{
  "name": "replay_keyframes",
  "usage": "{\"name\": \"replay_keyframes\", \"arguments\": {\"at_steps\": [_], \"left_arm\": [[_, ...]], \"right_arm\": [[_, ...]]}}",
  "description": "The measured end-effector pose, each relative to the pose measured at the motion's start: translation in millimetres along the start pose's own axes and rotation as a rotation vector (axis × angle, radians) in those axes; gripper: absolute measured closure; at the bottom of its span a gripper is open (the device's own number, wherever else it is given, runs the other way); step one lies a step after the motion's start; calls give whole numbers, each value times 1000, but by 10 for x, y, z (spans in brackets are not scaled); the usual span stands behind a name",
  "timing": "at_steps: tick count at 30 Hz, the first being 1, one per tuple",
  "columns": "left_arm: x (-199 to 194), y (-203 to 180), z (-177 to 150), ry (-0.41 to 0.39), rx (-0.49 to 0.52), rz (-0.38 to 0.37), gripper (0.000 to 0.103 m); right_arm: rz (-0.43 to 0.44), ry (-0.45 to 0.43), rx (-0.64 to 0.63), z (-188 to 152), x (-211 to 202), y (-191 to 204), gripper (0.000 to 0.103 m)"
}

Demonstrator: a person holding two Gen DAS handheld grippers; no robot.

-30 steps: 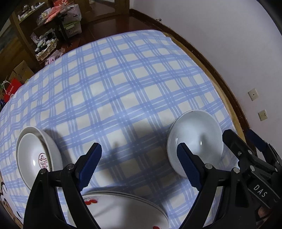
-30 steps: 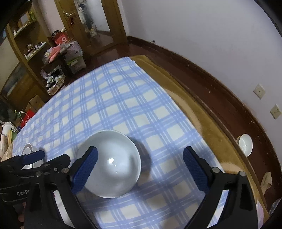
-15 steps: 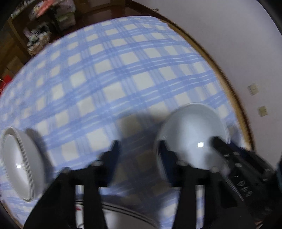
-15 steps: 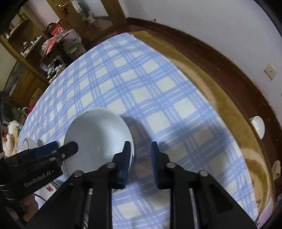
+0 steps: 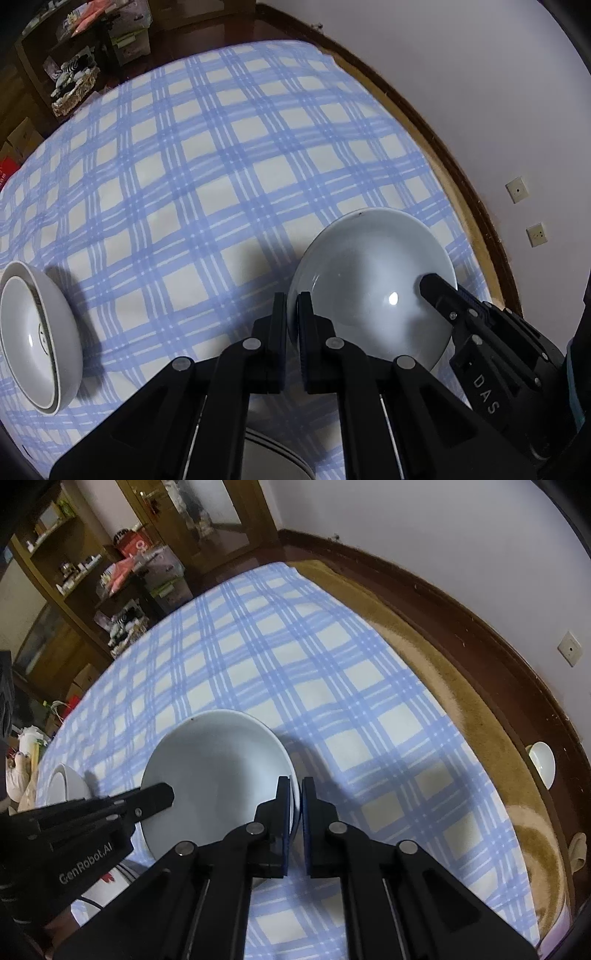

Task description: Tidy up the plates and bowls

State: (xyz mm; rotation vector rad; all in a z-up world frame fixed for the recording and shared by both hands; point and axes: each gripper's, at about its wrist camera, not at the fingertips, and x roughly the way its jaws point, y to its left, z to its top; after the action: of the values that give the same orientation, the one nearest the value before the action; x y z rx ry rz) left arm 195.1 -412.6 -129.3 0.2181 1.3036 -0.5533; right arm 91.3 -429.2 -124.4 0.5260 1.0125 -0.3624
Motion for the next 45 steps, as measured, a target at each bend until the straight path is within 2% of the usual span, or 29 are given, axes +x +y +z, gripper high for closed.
{"name": "replay_keyframes", "arguments": {"at_steps": [10,19,29,36,40,45], "left_arm": [[-475,211,22,-85,-30,16,97],[-803,749,-177,-128,-110,70,96],[-1207,1538,-537,-162,-211,156,97],[-1440,1931,-736,-176,-248,192,97],[-1485,2074,-840,-177,-270,198,97],[-1470,2265,-952,-172,-308,192,97]], "right_arm": [[59,-112,-50,40,-270,341,96],[91,-122,-197,-51,-334,1008,96],[203,-107,-351,-306,-309,1850,96],[261,-121,-414,-457,-311,2241,95],[251,-114,-488,-557,-287,2447,95],[268,-107,-519,-625,-232,2589,95]]}}
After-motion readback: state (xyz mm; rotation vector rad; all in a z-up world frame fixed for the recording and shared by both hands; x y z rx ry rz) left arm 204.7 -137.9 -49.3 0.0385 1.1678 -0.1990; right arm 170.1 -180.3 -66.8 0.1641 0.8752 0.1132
